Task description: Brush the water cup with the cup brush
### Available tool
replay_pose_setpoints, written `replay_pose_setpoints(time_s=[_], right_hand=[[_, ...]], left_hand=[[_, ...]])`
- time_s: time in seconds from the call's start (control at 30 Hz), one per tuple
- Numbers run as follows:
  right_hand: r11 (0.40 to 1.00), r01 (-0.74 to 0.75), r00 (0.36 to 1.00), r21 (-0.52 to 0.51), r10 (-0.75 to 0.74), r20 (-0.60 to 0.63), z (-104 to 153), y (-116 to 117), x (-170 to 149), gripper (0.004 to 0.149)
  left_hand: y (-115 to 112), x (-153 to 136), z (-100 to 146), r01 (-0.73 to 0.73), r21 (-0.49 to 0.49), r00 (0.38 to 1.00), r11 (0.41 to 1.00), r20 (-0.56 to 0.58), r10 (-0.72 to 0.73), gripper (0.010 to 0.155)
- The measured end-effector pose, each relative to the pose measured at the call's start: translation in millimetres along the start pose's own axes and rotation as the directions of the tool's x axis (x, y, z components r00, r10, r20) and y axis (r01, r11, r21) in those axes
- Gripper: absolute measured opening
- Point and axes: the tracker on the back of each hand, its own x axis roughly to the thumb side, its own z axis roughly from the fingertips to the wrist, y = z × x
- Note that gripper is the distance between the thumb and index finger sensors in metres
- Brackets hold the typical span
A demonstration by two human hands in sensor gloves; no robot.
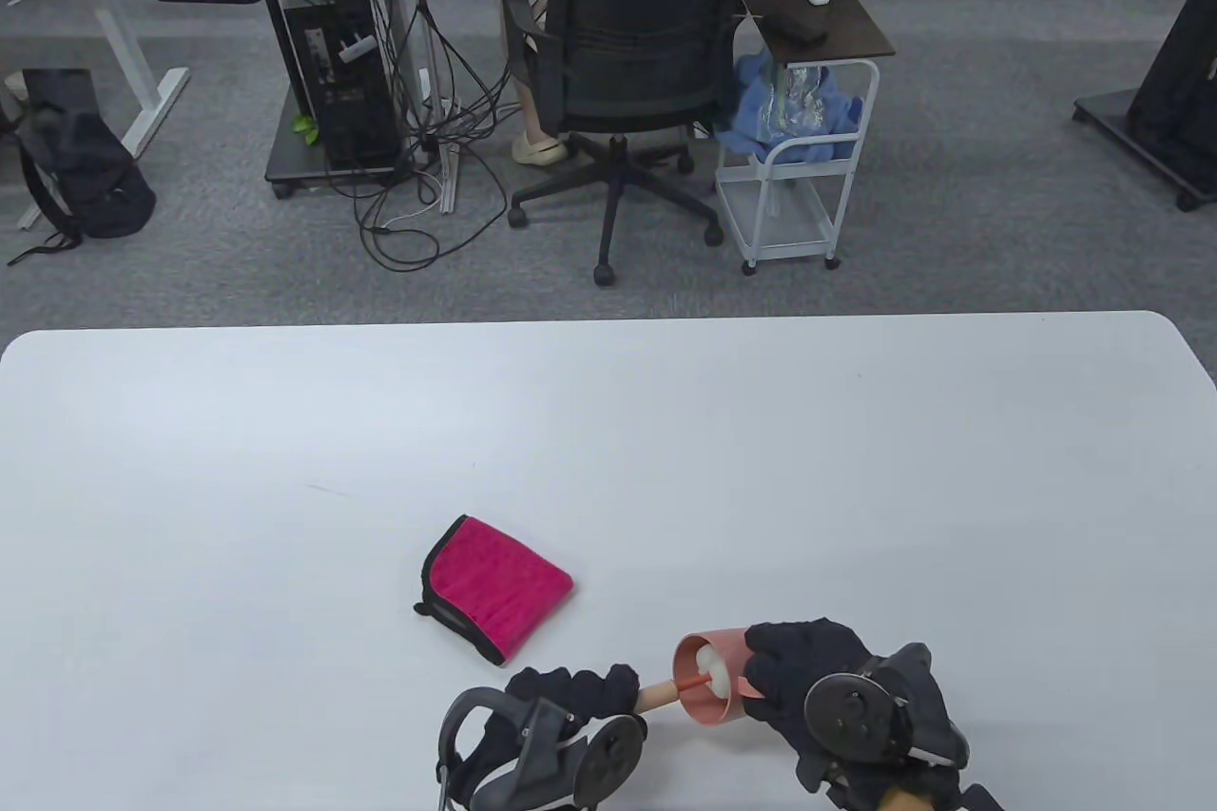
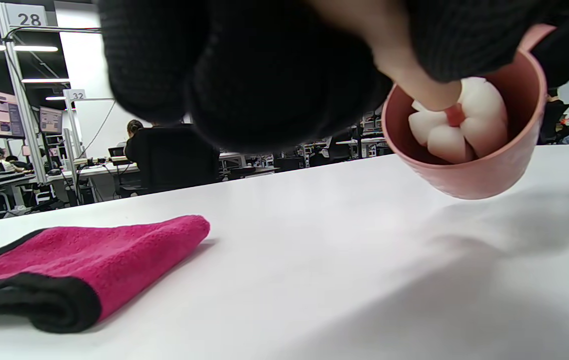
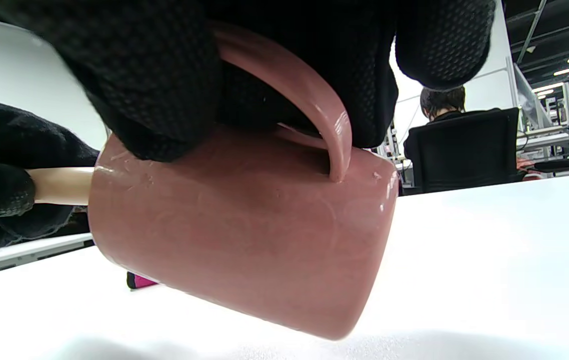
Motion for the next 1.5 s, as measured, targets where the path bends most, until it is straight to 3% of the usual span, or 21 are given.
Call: replay_pose_setpoints(time_s=[0.67,0.87,1.5], right_hand=[[0.997,0.065,0.998,-0.035,-0.066,-0.024,3,-2,-9,0.034],[0.998,0.055,0.998,-0.043,-0.057,-0.031,4,-4,-9,0.033],[0.997,0.074,0.997,-0.025,-0.075,-0.032,4,-2,-11,0.034]], left_hand=[[-12,-6,-7,-0.107,-0.139,0.993,0.985,-0.070,0.098,0.055],[-12,0,-5,-0.107,-0.168,0.994,0.980,-0.019,0.105,0.055],[3,5,2,-0.044,-0.033,0.998,0.999,0.045,0.045,0.055]])
